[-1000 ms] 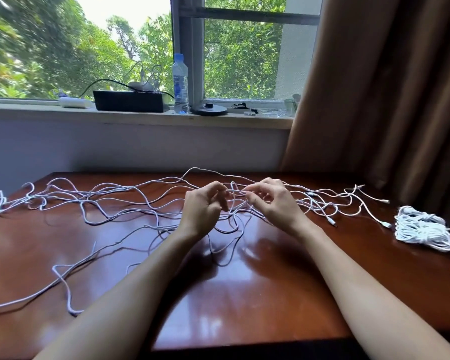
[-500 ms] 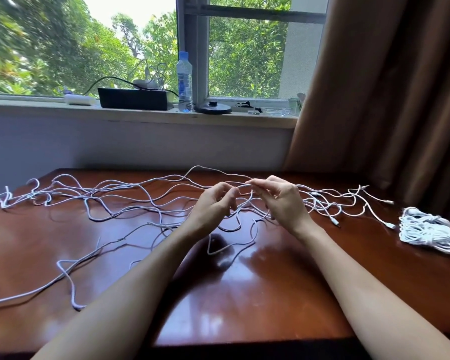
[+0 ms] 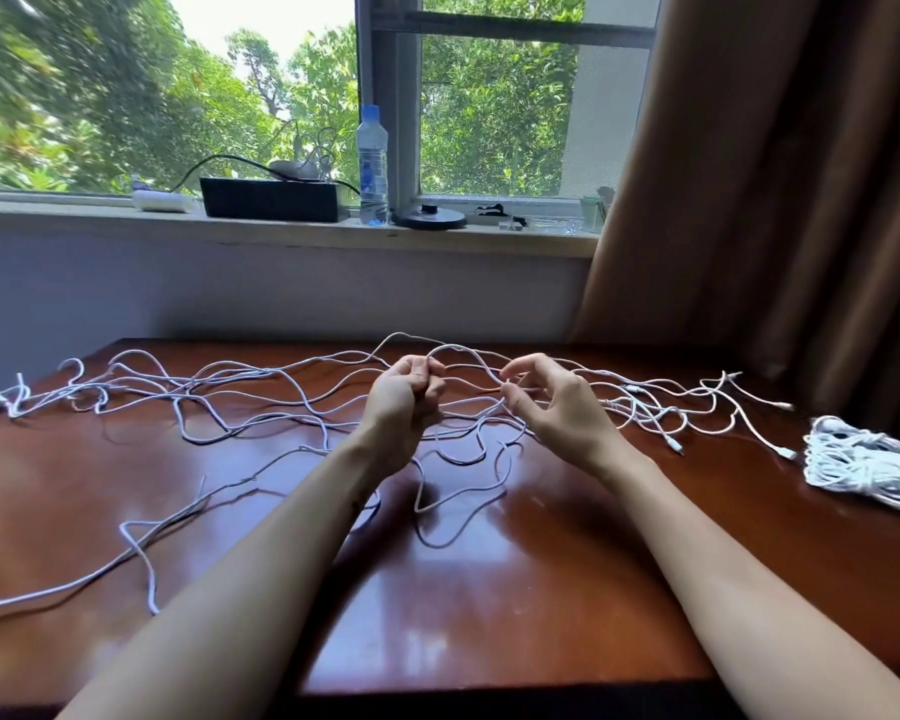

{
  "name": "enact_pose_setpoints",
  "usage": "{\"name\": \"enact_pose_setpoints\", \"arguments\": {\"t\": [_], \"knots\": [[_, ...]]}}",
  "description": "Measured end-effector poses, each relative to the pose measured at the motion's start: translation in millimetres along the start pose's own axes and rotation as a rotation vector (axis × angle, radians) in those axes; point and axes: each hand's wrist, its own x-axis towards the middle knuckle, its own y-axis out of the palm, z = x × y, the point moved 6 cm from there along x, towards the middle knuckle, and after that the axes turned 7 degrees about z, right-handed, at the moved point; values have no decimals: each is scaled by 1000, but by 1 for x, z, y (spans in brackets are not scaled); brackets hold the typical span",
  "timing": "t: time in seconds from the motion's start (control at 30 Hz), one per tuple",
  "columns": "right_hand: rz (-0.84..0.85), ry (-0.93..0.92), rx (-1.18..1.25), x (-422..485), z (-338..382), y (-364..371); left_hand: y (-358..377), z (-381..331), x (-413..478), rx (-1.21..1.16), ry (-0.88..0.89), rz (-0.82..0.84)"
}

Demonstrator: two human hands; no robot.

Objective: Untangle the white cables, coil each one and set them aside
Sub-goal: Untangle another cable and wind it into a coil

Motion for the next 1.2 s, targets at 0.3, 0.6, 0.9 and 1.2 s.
{"name": "enact_pose_setpoints", "arguments": {"t": [0.3,0.6,0.9,1.2], "knots": [[-88,-70,-78,2,1,3,19,7,-8,-337,-200,211],[-27,-80,16,2,4,10,17,5,-6,-467,-187,257],[14,70,-208,4,-12,10,10,-11,-2,-753,-30,199],[-24,-113,-314,3,8,23,20,-10,-11,-773,-78,209]]}}
